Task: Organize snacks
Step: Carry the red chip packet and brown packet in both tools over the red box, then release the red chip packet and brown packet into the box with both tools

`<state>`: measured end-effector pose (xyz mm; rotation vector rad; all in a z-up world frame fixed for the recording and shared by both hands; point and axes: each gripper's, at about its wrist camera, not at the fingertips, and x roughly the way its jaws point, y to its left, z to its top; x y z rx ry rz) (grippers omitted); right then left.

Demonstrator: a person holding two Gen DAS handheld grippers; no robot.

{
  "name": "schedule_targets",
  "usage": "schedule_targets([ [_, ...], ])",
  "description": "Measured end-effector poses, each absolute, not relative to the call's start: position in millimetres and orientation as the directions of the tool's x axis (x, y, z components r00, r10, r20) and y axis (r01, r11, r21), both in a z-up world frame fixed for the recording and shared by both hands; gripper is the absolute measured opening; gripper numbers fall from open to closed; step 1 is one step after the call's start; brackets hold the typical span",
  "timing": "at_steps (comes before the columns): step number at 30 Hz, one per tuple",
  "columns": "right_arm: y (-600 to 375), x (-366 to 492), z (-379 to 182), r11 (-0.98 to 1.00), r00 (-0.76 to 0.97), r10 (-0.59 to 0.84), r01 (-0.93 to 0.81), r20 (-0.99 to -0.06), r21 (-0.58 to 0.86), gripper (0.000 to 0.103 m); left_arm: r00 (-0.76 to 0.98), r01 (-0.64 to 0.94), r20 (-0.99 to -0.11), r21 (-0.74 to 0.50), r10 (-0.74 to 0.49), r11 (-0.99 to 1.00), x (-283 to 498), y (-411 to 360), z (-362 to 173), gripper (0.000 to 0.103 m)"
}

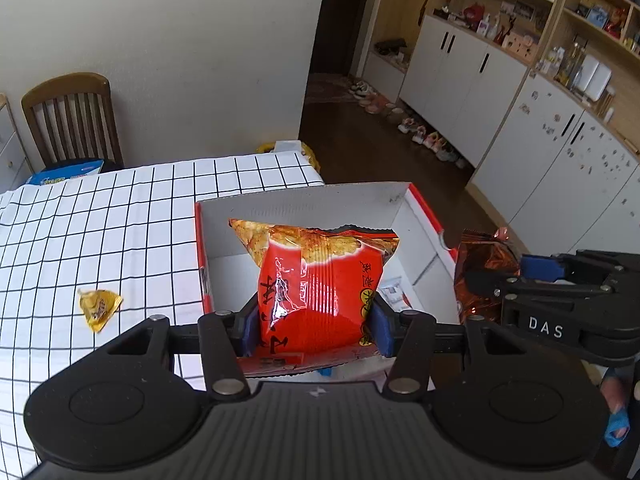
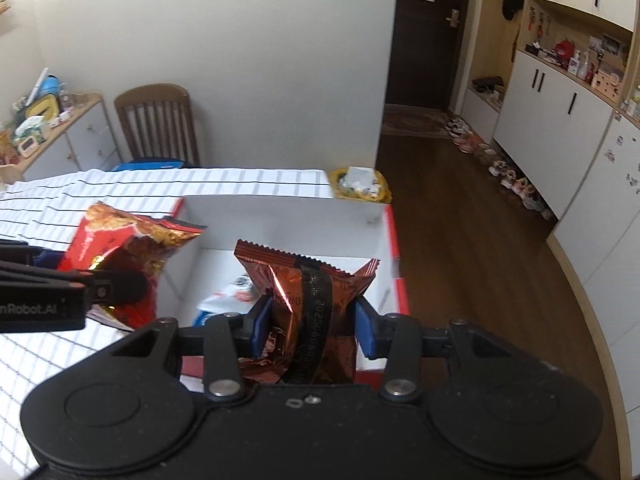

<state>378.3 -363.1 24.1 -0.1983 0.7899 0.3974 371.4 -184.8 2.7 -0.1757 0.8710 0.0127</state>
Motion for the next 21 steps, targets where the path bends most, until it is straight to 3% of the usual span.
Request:
schedule_targets([
  [21,-347.6,448.2,-40.6,0.879,0.539,0.214,-0.469,-0.814,-0.08,0.041,0.506,-0.118,-0.862,-0.036,0.029,0.992,472.1,-183.8,-55.3,0.053],
])
